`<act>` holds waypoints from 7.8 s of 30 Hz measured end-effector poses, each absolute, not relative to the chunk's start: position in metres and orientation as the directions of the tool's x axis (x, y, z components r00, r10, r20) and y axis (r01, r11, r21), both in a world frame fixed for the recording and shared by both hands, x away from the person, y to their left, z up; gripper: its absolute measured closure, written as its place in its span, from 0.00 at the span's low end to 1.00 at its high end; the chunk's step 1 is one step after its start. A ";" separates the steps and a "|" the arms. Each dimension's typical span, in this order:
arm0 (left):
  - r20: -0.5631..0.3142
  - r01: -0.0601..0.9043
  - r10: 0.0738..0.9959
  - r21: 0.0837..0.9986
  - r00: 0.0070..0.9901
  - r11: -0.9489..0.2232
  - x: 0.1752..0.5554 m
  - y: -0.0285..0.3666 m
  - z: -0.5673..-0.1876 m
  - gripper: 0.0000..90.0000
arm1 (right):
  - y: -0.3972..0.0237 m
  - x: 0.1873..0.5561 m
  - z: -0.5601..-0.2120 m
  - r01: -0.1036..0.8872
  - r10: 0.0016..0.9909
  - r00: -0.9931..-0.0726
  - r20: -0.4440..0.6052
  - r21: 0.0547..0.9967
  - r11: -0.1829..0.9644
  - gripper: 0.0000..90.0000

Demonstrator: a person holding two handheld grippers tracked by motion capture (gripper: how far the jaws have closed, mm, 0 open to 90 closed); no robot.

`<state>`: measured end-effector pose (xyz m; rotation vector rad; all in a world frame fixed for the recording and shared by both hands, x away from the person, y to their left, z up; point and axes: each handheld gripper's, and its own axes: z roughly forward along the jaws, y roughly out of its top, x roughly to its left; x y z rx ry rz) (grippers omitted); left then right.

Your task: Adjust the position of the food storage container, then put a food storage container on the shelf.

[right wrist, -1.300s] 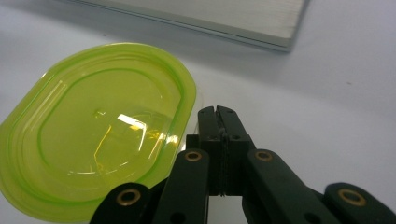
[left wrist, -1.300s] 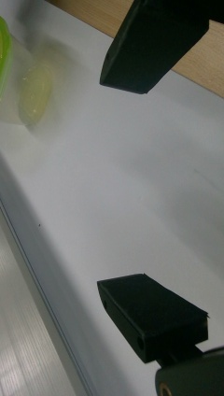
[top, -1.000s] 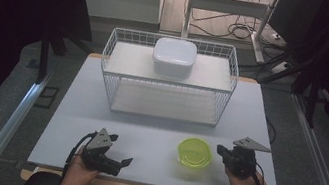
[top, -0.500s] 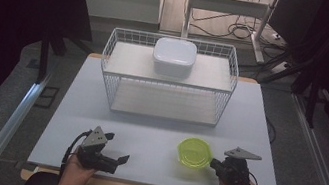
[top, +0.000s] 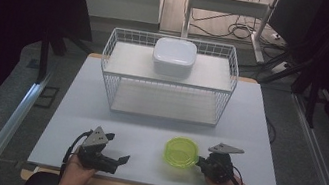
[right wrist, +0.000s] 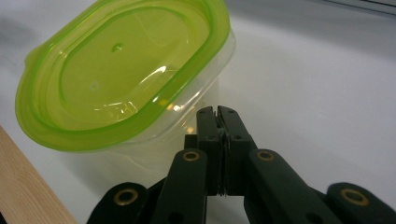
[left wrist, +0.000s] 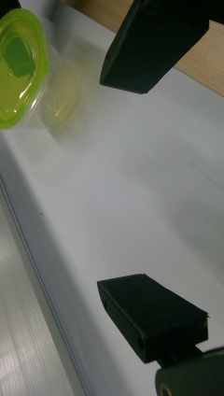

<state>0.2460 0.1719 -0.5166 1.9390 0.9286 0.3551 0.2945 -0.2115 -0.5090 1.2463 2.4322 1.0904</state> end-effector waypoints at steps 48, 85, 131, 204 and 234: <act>-0.064 0.455 0.749 0.827 0.659 -0.331 0.248 0.173 -0.518 0.05 | -0.200 0.316 -0.494 0.496 0.697 -0.715 0.052 0.741 0.453 0.47; -0.054 0.412 0.742 0.857 0.668 -0.308 0.247 0.173 -0.518 0.03 | -0.203 0.301 -0.481 0.498 0.677 -0.733 0.060 0.726 0.474 0.16; -0.024 0.403 0.735 0.849 0.677 -0.343 0.246 0.169 -0.519 0.03 | -0.179 0.366 -0.494 0.830 0.519 -0.552 0.652 0.487 0.272 0.91; -0.044 0.420 0.745 0.847 0.666 -0.325 0.248 0.173 -0.520 0.03 | -0.189 0.389 -0.333 0.702 0.431 -0.668 0.607 0.707 0.092 0.91; -0.052 0.422 0.746 0.850 0.664 -0.316 0.248 0.174 -0.520 0.03 | -0.174 0.416 -0.282 0.671 0.446 -0.672 0.591 0.740 0.032 0.91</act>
